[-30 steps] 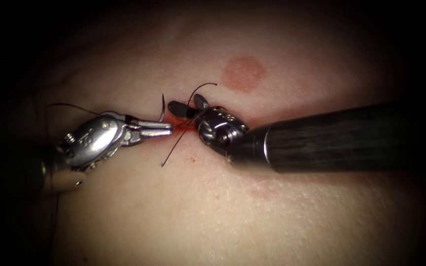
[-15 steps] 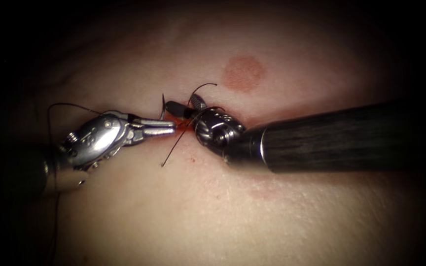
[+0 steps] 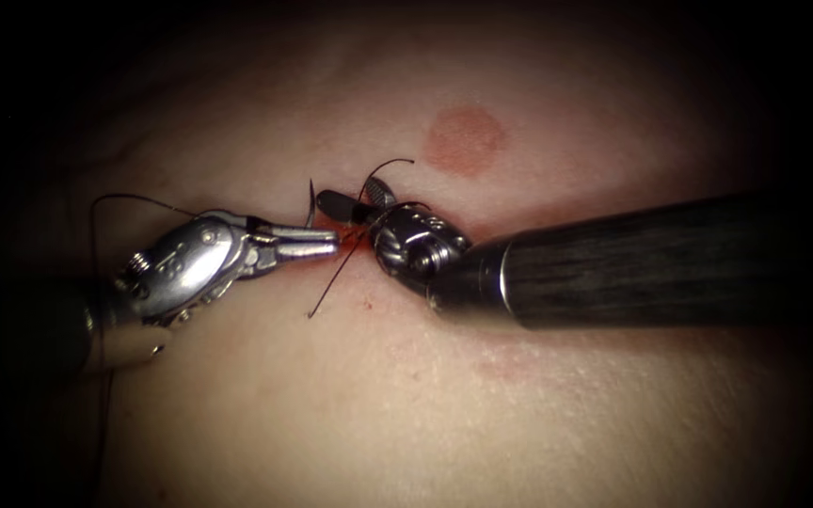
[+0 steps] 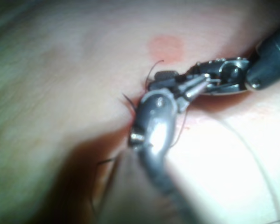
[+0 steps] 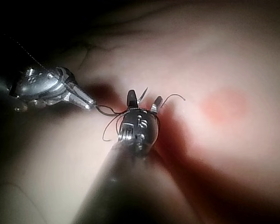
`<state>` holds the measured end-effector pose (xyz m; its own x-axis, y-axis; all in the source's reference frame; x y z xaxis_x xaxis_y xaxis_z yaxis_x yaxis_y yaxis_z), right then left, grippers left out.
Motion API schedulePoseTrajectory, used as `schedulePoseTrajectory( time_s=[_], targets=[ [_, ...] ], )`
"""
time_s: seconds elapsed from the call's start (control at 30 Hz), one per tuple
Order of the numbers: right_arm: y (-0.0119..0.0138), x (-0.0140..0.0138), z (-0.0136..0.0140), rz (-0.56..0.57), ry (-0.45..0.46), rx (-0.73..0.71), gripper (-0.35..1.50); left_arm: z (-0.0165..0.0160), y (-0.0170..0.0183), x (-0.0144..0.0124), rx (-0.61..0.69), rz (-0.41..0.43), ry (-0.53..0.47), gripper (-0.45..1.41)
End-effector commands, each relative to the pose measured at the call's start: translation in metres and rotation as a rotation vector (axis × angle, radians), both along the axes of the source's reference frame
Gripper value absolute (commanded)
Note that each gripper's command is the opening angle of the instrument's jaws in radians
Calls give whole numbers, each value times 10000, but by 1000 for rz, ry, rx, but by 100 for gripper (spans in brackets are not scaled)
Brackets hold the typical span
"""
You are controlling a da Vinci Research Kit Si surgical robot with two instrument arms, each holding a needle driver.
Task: Wound Closure
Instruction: Grab the short suture end with the right gripper.
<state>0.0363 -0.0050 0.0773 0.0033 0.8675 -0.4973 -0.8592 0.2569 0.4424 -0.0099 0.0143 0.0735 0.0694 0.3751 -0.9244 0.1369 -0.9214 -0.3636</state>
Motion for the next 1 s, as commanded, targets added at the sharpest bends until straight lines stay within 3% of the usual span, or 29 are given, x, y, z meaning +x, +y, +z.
schedulePoseTrajectory(
  time_s=[0.03, 1.0],
  targets=[
    [-4, 5, 6, -1, 1, 2, 106, 7, -2, -6, 1, 1, -2, -35],
    [-4, 5, 6, -1, 1, 2, 106, 14, 9, -3, 8, -15, 9, -35]
  ],
)
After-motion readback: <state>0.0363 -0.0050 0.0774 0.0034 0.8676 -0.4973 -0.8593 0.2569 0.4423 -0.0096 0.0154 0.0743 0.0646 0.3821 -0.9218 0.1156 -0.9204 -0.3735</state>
